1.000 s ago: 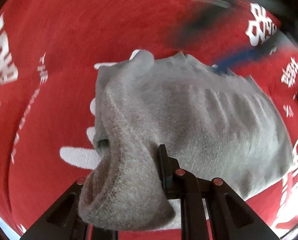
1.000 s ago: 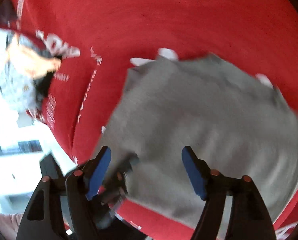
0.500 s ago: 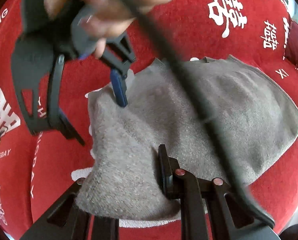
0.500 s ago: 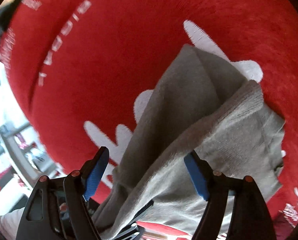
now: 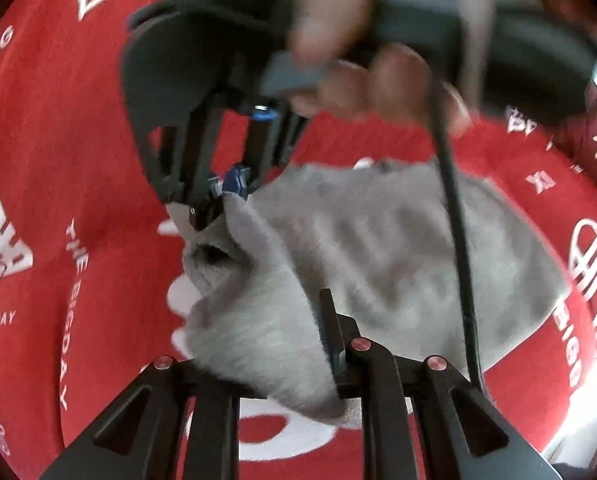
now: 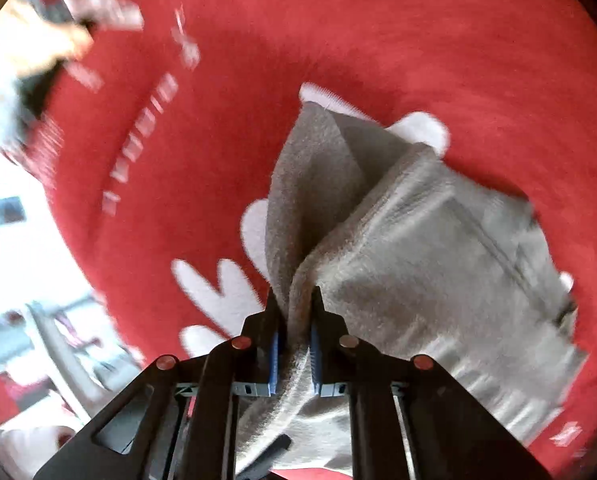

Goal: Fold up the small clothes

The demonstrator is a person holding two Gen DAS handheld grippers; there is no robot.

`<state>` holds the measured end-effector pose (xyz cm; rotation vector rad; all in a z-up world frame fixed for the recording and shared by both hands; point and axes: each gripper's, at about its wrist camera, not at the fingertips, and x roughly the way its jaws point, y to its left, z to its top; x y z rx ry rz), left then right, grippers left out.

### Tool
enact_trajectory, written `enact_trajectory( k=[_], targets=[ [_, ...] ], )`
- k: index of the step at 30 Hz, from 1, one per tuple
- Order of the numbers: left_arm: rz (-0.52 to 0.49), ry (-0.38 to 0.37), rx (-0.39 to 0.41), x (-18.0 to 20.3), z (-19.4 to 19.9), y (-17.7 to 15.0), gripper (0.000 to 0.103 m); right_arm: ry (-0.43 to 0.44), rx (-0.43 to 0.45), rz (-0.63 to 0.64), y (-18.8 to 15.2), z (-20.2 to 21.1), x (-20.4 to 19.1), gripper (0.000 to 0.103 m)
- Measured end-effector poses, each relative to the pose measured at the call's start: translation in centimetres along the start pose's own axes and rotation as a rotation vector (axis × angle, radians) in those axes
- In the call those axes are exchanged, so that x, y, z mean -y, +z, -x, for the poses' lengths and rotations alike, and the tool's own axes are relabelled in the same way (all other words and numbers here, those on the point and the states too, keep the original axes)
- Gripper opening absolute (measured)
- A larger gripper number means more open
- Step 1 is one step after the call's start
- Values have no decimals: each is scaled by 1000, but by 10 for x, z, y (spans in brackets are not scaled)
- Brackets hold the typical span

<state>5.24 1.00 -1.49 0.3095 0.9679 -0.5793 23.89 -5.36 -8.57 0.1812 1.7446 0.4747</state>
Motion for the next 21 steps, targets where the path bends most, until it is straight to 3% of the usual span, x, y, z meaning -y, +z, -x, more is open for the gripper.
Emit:
enact_trajectory(
  k=[7, 11, 16, 21],
  targets=[
    [-97, -71, 89, 68, 28, 51, 19, 249, 289, -146, -72, 100, 83, 13],
    [-191, -129, 112, 129, 20, 75, 18, 318, 437, -237, -133, 132, 141, 13],
    [-291, -217, 68, 202, -8, 78, 18, 339, 525, -387, -212, 127, 219, 13],
    [-353, -264, -47, 258, -54, 55, 18, 306, 484, -555, -266, 65, 284, 13]
  ],
)
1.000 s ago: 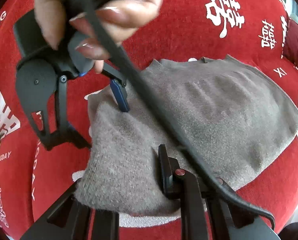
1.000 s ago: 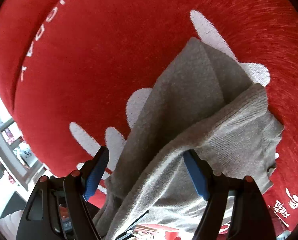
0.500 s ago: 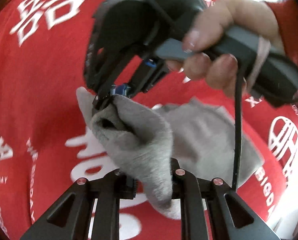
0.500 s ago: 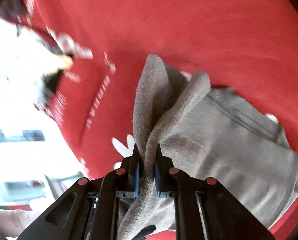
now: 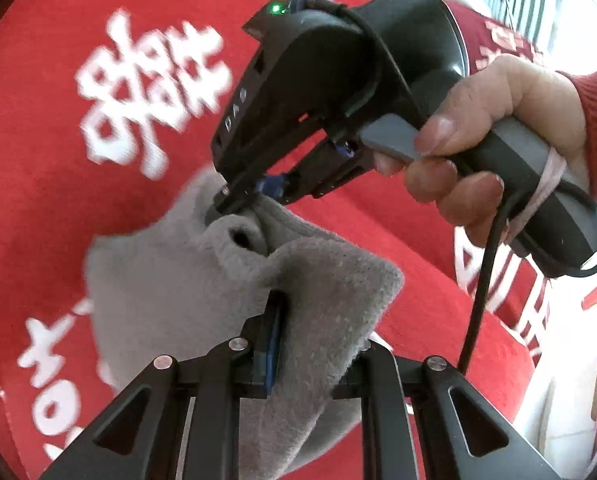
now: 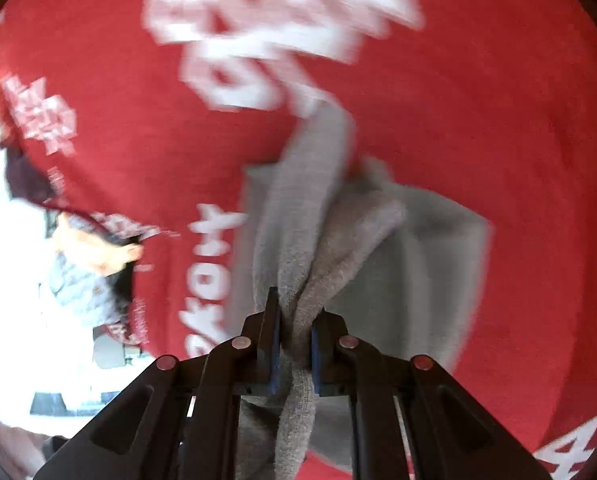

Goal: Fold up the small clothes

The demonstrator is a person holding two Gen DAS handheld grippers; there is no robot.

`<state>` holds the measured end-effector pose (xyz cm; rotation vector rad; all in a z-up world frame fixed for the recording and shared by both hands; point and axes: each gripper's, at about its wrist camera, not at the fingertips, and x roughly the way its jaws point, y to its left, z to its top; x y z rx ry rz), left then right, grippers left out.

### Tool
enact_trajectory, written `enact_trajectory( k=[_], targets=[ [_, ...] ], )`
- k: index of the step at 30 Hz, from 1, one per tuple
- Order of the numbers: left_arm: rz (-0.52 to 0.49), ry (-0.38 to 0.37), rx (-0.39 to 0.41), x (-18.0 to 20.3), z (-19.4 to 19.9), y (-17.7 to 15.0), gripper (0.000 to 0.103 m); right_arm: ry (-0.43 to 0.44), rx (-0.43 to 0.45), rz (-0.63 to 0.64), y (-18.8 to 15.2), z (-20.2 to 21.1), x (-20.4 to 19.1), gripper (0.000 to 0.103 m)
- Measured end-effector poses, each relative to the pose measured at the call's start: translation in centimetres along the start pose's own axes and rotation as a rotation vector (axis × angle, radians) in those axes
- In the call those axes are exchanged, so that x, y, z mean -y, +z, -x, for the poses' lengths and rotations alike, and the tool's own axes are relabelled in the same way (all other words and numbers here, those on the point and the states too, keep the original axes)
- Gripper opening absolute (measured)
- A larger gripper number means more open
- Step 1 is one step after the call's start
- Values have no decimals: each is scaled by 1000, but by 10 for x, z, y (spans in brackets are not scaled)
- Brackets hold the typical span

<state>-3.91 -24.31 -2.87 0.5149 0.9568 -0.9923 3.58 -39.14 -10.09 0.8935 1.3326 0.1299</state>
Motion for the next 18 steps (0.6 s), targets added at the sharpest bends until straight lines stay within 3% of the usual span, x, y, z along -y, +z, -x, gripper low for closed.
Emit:
enact_trajectory(
  k=[6, 7, 8, 10, 11, 12, 15, 18],
  targets=[
    [-13, 11, -66, 14, -12, -22, 20, 41, 30, -77, -14, -21, 39, 15],
    [-20, 11, -71, 14, -9, -20, 31, 42, 36, -74, -15, -21, 38, 18],
    [-19, -6, -80, 12, -3, -20, 48, 32, 38, -72, -16, -20, 36, 22],
    [3, -27, -72, 7, 12, -22, 61, -20, 39, -72, -17, -10, 36, 33],
    [15, -41, -70, 3, 23, -24, 61, -56, 38, -72, -19, -6, 34, 43],
    [22, -47, -74, 0, 29, -26, 61, -72, 43, -68, -22, -1, 32, 45],
    [94, -26, -86, -24, 53, -33, 61, -105, 70, -83, -44, 25, 27, 45],
    [223, 20, -92, -63, 63, -38, 61, -68, 113, -119, -71, 47, 23, 45]
  ],
)
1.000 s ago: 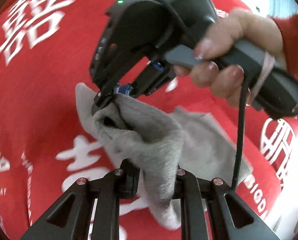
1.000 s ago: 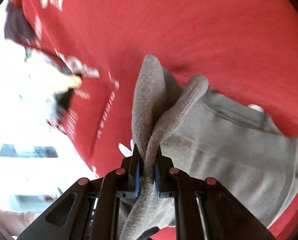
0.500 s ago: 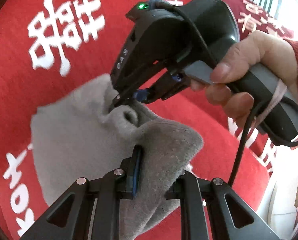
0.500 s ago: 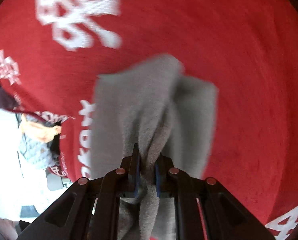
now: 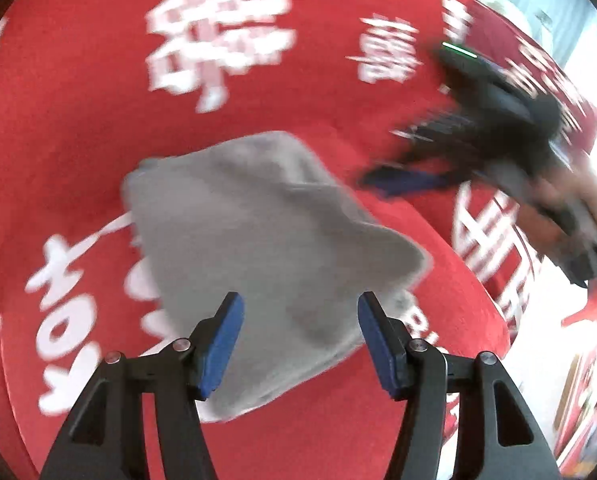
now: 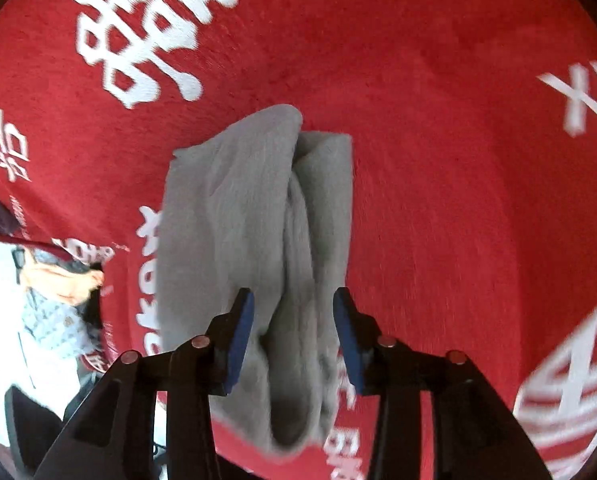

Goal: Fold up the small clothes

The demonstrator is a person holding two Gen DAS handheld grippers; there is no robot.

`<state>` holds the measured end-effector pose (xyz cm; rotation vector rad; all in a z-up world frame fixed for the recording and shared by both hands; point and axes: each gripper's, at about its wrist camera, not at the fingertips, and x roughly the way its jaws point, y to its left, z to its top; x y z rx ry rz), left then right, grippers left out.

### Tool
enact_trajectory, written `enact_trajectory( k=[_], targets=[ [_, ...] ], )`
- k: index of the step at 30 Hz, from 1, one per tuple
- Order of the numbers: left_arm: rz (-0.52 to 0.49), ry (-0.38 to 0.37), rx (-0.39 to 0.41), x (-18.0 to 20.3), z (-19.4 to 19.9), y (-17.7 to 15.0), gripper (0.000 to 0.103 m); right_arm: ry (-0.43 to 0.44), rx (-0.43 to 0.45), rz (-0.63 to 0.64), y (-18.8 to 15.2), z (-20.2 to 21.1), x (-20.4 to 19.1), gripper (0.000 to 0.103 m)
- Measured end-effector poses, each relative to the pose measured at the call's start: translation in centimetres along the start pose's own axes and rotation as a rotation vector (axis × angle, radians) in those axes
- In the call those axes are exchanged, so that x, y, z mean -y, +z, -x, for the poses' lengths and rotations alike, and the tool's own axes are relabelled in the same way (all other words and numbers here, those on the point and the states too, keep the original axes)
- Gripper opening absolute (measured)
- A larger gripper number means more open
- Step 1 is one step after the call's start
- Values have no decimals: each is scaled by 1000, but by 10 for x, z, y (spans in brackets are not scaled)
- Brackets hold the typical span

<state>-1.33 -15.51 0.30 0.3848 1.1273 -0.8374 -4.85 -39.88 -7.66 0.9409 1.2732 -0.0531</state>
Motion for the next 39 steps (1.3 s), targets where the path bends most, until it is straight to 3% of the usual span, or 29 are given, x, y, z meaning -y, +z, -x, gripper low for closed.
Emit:
enact_trajectory(
  k=[4, 7, 8, 9, 10, 14, 18, 21, 24, 25, 26, 29, 32, 38, 39],
  targets=[
    [152, 49, -38, -49, -11, 0, 61, 70, 31, -35, -34, 16, 0, 45],
    [165, 47, -80, -64, -28, -5, 61, 9, -16, 45, -44, -3, -13, 45],
    [135, 56, -100, -63, -35, -7, 61, -57, -52, 85, -46, -15, -18, 41],
    [115, 62, -120, -61, -40, -10, 61, -85, -77, 106, -47, -22, -19, 30],
    [102, 60, -147, -60, -46, -15, 61, -91, -97, 108, -49, -29, -20, 6],
    [120, 47, -198, -70, -56, -40, 61, 29, -66, 16, -66, -26, -14, 6],
    [110, 35, -227, -74, -58, -53, 61, 5, -94, -86, -86, -37, 20, 6],
    [83, 38, -234, -71, -53, -50, 61, 20, -59, -128, -88, -33, 31, 5],
    [81, 39, -235, -73, -46, -46, 61, -65, -34, -106, -86, -17, 23, 16],
    [93, 34, -234, -76, -42, -44, 61, -92, -27, -100, -84, -11, 20, 27],
    [109, 29, -225, -79, -35, -43, 61, -102, -11, -90, -81, -6, 14, 29],
    [151, 18, -176, -86, -19, -32, 61, -36, 64, -42, -66, 12, -10, 29],
    [181, 18, -162, -90, -21, -19, 61, 29, 77, 11, -47, 8, -32, 29],
    [226, 60, -221, -81, -52, -7, 61, -36, 16, 30, -27, -41, -32, 29],
    [230, 60, -229, -79, -56, -10, 61, -52, 13, 19, -28, -46, -27, 25]
  ],
)
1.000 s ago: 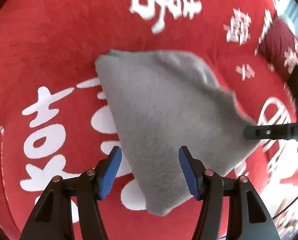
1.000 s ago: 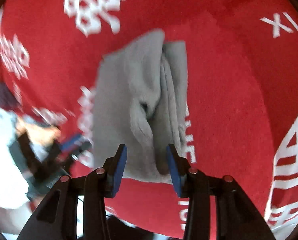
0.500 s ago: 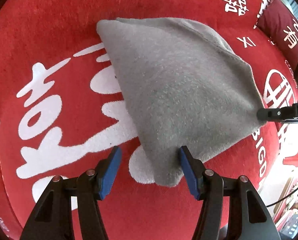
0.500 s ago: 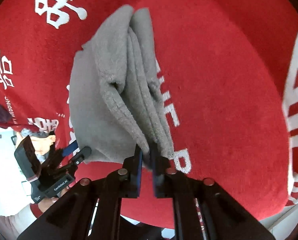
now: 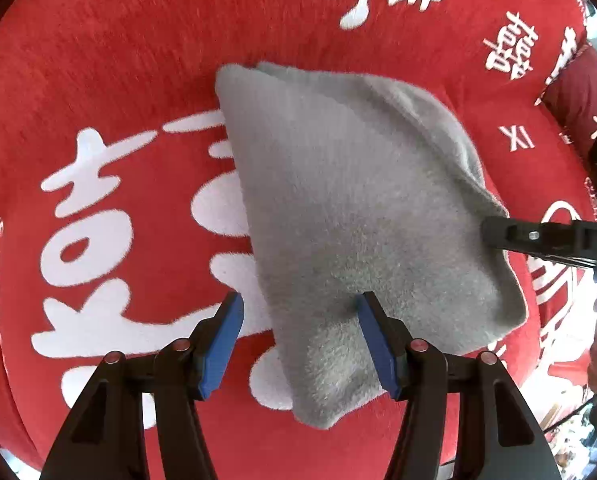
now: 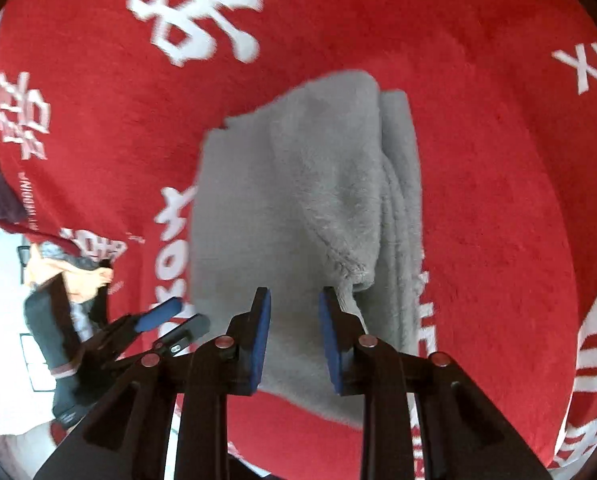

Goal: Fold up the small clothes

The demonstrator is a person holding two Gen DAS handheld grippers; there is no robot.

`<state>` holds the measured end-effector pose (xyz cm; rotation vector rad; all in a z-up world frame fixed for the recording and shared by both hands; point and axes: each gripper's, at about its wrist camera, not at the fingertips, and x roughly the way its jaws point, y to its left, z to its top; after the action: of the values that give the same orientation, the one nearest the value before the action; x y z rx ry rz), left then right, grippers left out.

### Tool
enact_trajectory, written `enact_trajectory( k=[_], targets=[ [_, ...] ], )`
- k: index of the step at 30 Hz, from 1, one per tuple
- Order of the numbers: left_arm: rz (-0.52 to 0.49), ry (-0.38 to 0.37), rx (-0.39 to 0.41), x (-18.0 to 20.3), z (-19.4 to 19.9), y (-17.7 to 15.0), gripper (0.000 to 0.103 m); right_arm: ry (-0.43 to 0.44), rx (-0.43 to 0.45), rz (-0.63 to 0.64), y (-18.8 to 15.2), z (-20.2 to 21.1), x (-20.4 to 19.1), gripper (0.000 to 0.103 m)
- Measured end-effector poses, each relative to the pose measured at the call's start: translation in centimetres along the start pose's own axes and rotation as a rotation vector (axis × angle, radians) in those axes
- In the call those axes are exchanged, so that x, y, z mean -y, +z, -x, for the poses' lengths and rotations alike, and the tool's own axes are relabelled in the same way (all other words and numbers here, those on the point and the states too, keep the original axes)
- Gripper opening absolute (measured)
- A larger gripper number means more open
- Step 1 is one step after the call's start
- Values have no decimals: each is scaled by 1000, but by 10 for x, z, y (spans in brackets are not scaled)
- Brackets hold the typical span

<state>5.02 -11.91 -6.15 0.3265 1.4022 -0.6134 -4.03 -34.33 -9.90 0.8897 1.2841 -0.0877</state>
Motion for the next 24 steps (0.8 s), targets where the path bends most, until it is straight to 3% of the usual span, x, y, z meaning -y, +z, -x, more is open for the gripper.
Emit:
enact_trajectory(
  k=[3, 6, 10, 14, 22, 24],
  targets=[
    [19, -10, -29, 0, -9, -6, 61, 54, 13, -100, -6, -3, 24, 17],
    [18, -13, -40, -1, -11, -10, 61, 63, 35, -127, -11, 8, 29, 17],
    [7, -9, -46, -1, -8, -11, 61, -10, 47, -64, -15, 26, 22, 30],
    [-11, -5, -42, 2, -3, -9, 61, -6, 58, -59, -15, 40, 27, 42],
    [10, 9, -36, 7, -2, 0, 61, -17, 49, -113, -23, 48, 41, 43],
    [23, 12, -37, 5, -3, 1, 87, -16, 50, -121, -24, 47, 41, 45]
  ],
)
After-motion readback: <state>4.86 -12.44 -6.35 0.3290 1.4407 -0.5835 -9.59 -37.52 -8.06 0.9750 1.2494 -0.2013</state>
